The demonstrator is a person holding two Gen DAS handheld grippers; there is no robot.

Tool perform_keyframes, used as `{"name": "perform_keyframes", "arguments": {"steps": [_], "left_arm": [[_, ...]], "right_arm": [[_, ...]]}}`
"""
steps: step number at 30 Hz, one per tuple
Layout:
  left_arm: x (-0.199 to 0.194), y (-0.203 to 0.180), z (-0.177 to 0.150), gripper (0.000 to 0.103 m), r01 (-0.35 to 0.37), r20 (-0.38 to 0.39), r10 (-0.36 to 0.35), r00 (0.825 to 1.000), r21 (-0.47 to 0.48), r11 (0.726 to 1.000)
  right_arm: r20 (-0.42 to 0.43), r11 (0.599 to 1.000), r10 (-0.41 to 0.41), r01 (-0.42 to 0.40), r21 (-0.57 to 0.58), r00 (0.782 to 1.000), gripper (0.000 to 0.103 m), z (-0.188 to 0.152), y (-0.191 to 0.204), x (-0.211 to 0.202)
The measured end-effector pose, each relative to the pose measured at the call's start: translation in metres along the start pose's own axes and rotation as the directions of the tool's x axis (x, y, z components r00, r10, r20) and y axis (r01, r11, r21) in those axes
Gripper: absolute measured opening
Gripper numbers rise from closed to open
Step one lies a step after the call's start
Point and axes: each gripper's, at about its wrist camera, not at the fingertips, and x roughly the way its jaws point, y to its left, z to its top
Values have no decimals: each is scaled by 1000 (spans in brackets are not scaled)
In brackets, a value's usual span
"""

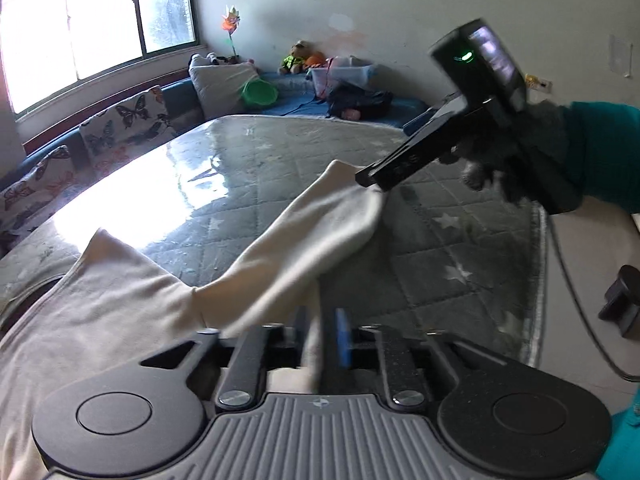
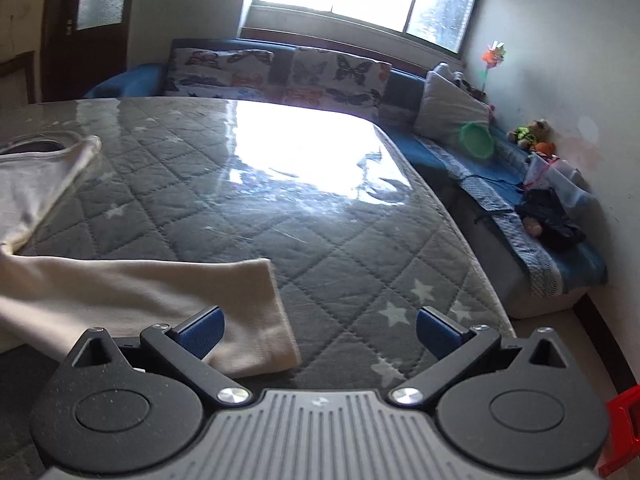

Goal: Fold clothes

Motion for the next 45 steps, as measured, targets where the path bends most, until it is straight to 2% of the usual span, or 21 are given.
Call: {"name": "perform_keyframes", "arguments": {"steps": [5, 7, 9, 12, 17, 20, 23, 25, 28, 33, 34, 38, 43, 45], "left_arm": [[15, -2, 1, 28, -12, -32, 13, 999, 17, 1000], [17, 0, 3, 7, 0, -39, 0, 999, 14, 1000], [15, 3, 4, 3, 42, -35, -42, 998, 0, 999], [3, 8, 2, 2, 112, 1, -112, 994, -9, 994], [0, 9, -6, 3, 147, -7, -147, 989, 18, 989], [0, 7, -9, 8, 163, -5, -163, 987, -1, 987], [-8, 3, -6, 14, 171, 32, -171, 985, -15, 985], [-12, 4, -6, 30, 142, 48, -140, 989, -33, 989], [-18, 11, -8, 32, 85, 47, -81, 996, -86, 993], [-36, 32, -22, 32, -2, 29, 9, 1000, -207, 978], [-39, 35, -25, 36, -13, 25, 20, 999, -229, 973], [-44, 37, -38, 39, -36, 4, 38, 999, -263, 964], [-56, 24, -52, 47, -17, 14, 22, 1000, -288, 957], [-70, 25, -57, 47, -31, 25, 40, 999, -306, 952]], "right_arm": [[2, 997, 69, -69, -21, 998, 103, 1, 13, -10], [-11, 995, 97, -97, -37, 995, 103, -2, 18, -8], [-29, 994, 76, -78, -75, 997, 103, -5, 24, -2], [-16, 995, 56, -57, -79, 998, 103, -5, 20, 4], [-17, 998, -6, 5, -59, 1000, 103, 4, 11, 15], [-18, 998, -43, 42, -49, 999, 103, 8, 9, 17], [6, 999, 16, -15, -48, 1000, 103, 10, 17, 3], [25, 995, 66, -64, -75, 997, 103, 11, 29, -7], [23, 985, 131, -128, -116, 991, 103, 5, 47, -12], [15, 979, 129, -125, -162, 992, 103, 5, 62, -6], [22, 979, 139, -134, -156, 990, 103, 10, 64, -4], [28, 975, 181, -175, -139, 983, 103, 24, 77, 4], [-2, 979, 161, -160, -129, 987, 103, 23, 78, 15], [3, 979, 158, -156, -132, 987, 103, 23, 77, 11]]}}
